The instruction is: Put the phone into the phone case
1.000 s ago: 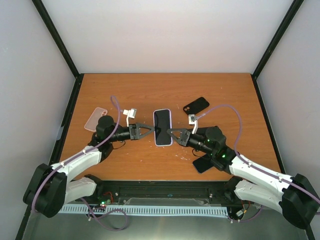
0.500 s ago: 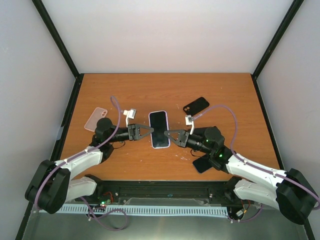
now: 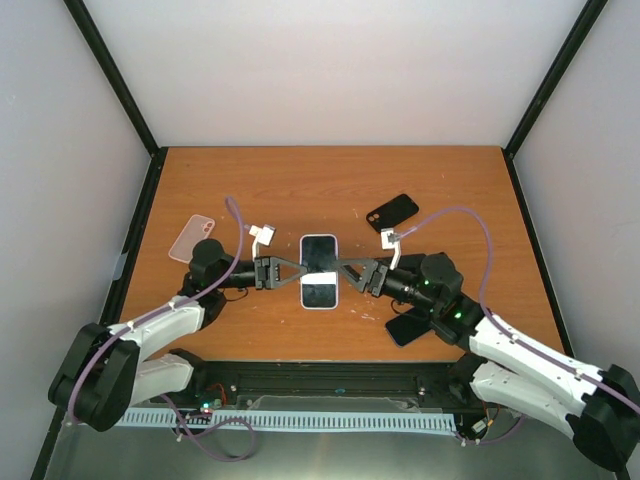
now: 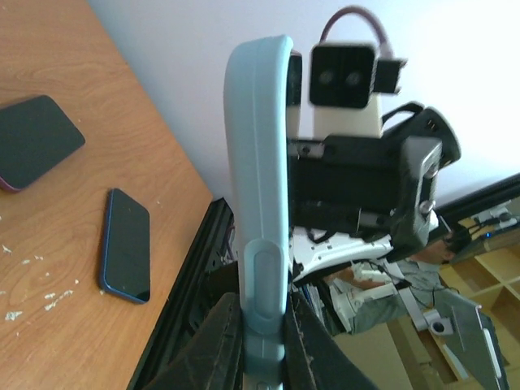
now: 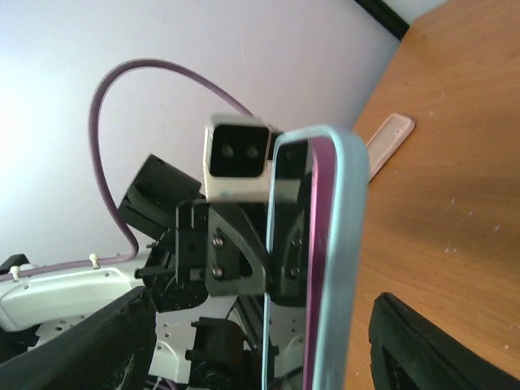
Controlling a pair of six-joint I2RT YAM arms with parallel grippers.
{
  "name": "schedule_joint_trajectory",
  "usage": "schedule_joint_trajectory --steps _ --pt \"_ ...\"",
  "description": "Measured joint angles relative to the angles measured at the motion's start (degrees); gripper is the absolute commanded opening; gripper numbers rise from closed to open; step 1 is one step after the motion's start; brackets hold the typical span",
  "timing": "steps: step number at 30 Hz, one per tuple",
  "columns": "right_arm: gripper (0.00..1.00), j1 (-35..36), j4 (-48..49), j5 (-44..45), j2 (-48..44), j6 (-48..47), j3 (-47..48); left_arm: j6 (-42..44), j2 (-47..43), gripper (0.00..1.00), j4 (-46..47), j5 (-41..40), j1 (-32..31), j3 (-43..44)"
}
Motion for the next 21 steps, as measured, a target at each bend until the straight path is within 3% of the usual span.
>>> schedule_joint_trajectory --steps 9,21 --pt "0.73 0.0 -18.01 5.97 0.17 -6.01 12.2 7.56 -3.02 0.0 -10.12 5.44 0.0 1.64" --pt "0.49 0.0 -24.44 3.19 5.95 -11.32 17.25 11.54 -3.78 0.0 -15.28 6.95 0.0 2.91"
